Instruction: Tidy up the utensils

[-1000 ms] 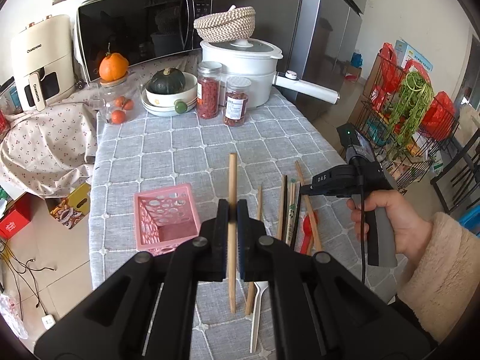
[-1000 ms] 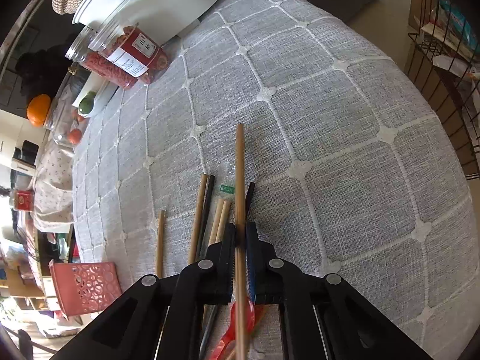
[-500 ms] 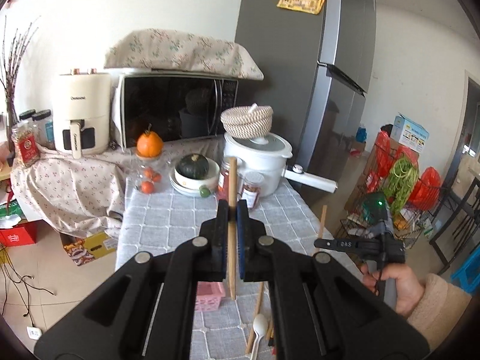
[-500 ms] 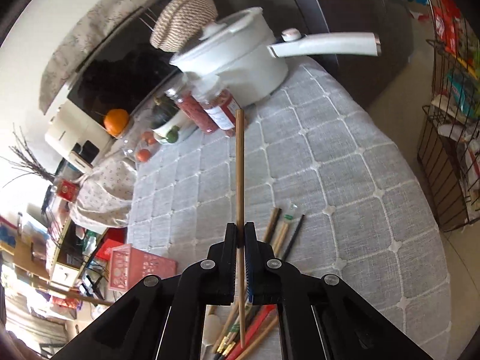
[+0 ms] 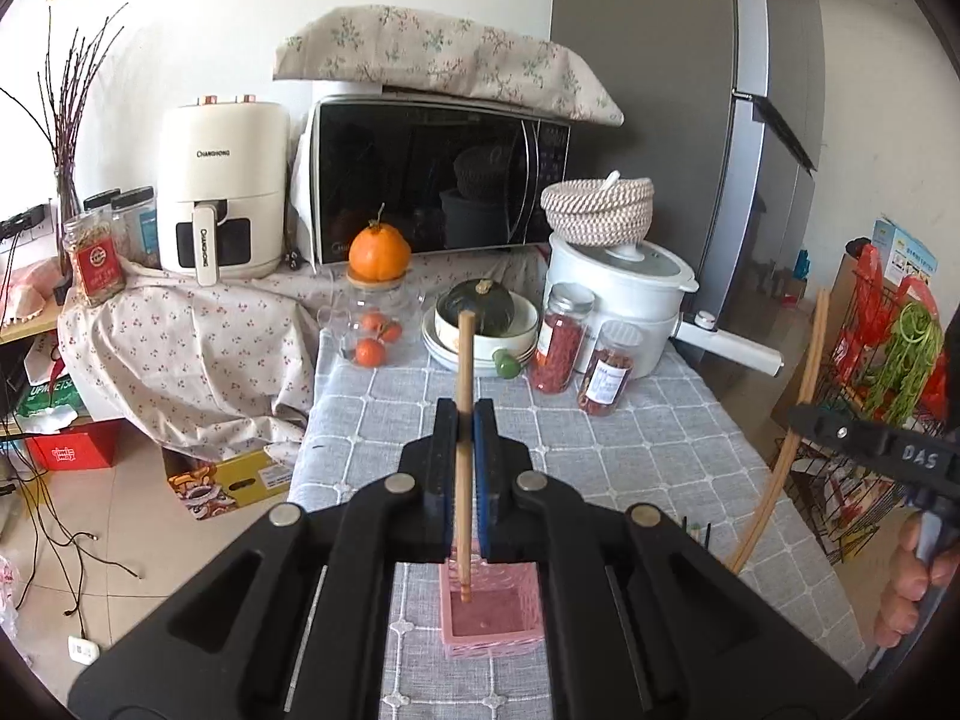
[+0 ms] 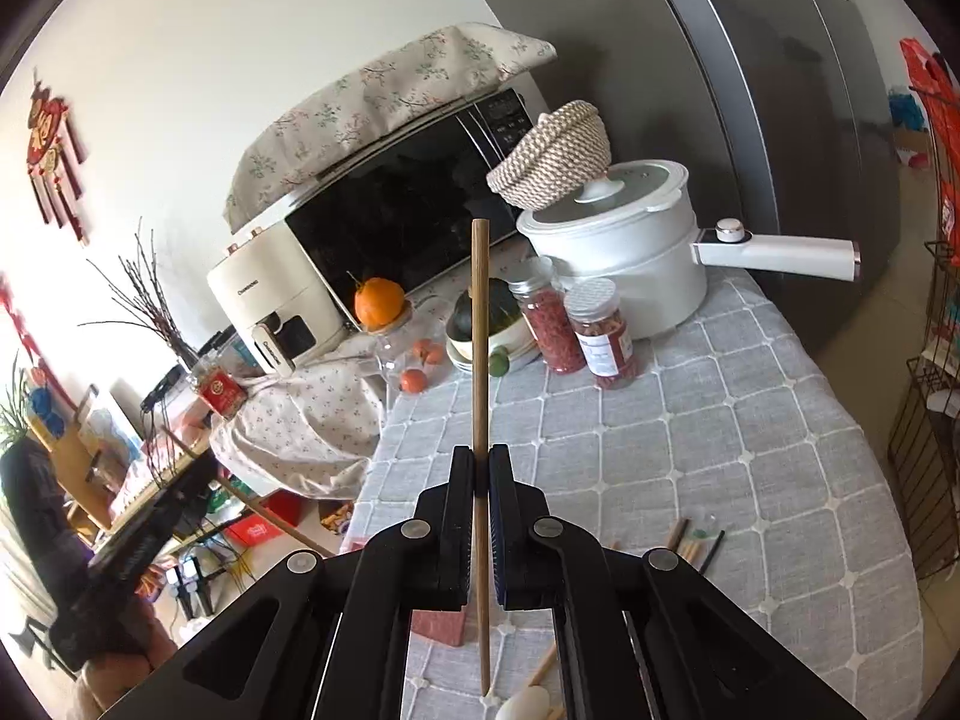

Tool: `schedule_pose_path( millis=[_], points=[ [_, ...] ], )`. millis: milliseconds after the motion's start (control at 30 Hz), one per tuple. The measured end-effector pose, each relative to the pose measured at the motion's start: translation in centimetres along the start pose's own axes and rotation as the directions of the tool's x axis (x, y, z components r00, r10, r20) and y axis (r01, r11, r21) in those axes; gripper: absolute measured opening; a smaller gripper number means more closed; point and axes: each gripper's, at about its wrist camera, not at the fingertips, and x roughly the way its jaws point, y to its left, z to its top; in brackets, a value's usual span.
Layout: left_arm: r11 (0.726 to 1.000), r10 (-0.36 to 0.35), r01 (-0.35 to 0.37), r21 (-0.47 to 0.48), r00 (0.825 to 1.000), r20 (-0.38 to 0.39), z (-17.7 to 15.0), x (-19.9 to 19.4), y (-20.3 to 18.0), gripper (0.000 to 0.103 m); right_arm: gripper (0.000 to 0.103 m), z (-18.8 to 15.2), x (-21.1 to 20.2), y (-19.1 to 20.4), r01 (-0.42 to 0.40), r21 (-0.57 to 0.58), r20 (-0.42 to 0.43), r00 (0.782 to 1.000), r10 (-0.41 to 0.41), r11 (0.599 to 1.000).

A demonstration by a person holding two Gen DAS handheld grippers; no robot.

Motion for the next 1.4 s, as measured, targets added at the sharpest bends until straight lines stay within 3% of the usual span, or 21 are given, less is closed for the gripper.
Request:
schedule_pose_path(
  millis=[233, 400, 567, 667, 767, 1100, 1200, 1267, 1400],
  points=[
    [0.999, -0.027, 0.027, -0.020, 0.999, -0.032, -0.5, 1.8, 0.3, 0.007, 0.005, -0.4, -0.2, 3.1, -0.053, -0.060, 0.123, 0.991, 0.060, 0.997],
    [0.999, -0.036, 0.035, -0.024, 0.998, -0.044, -0.2, 1.3, 0.0, 0.050, 0.005, -0.9, 0.6, 5.1, -0.068, -0.070, 0.175, 0.981, 0.079, 0.995],
    [0.998, 0.045, -0.048, -0.027, 0.994, -0.097, -0.4, 0.1, 1.2, 0.074, 0.005, -1.6, 2.5, 6.3, -0.069, -0.069, 0.182, 0.980, 0.081, 0.995],
    [0.993, 0.109, -0.116, -0.023, 0.975, -0.195, -1.6, 0.6, 2.3, 0.079, 0.005, -2.0, 3.8, 6.9, -0.059, -0.074, 0.182, 0.981, 0.072, 0.996],
    [0.992, 0.108, -0.122, -0.036, 0.956, -0.274, -3.0, 1.2, 3.3, 0.079, 0.005, -2.4, 5.2, 7.4, -0.039, -0.088, 0.176, 0.983, 0.054, 0.995],
    [0.992, 0.121, -0.123, 0.016, 0.935, -0.334, -4.7, 1.7, 2.9, 0.081, 0.008, -4.3, 8.6, 7.7, -0.014, -0.122, 0.087, 0.996, 0.025, 0.992],
    [0.994, 0.111, -0.107, 0.033, 0.933, -0.342, -4.8, 1.8, 2.3, 0.081, 0.037, -4.2, 8.3, 7.5, -0.032, -0.120, 0.073, 0.996, 0.041, 0.992],
    [0.995, 0.101, -0.092, 0.043, 0.935, -0.340, -4.9, 1.6, 1.8, 0.081, 0.063, -3.8, 7.4, 7.2, -0.054, -0.102, 0.082, 0.995, 0.063, 0.993],
    [0.997, 0.074, -0.056, 0.061, 0.937, -0.342, -5.1, 1.1, 0.8, 0.085, 0.078, -2.6, 5.5, 6.5, -0.095, -0.083, 0.058, 0.993, 0.100, 0.992]
  ],
)
